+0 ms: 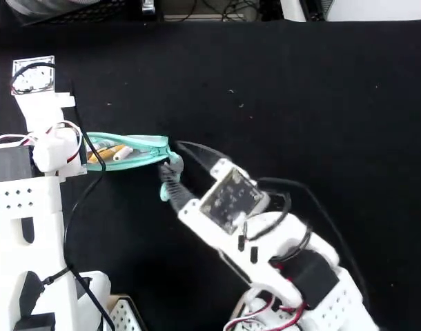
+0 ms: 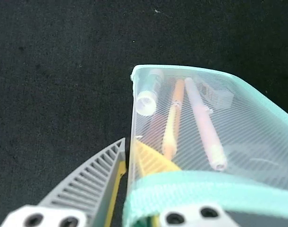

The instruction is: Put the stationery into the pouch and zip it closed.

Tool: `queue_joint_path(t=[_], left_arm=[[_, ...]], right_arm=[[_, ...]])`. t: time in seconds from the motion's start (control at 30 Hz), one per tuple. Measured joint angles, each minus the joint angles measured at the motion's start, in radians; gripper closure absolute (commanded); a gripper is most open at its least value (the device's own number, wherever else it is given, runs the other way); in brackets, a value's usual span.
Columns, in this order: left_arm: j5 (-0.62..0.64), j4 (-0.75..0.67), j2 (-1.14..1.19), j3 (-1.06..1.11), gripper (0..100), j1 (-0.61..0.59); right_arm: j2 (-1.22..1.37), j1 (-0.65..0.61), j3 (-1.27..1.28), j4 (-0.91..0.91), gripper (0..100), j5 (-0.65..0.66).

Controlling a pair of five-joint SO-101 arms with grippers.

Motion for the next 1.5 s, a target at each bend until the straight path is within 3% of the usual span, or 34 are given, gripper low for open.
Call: queue_joint_path(t=[0.13,0.87,1.07,1.5], left_arm=[[0.0,0.0,0.0,0.0,97,0.0],[0.0,0.0,0.0,0.0,97,0.0],[0.0,0.0,0.0,0.0,97,0.0],[0.0,0.0,0.0,0.0,97,0.0]], right_arm=[[0.003,0.044,0.127,0.011,85.6,0.0],[0.003,-0.005,0.433,-0.485,86.1,0.021],[0.003,0.064,0.468,-0.509,86.1,0.13],[0.003,0.075,0.485,-0.586,86.1,0.141]])
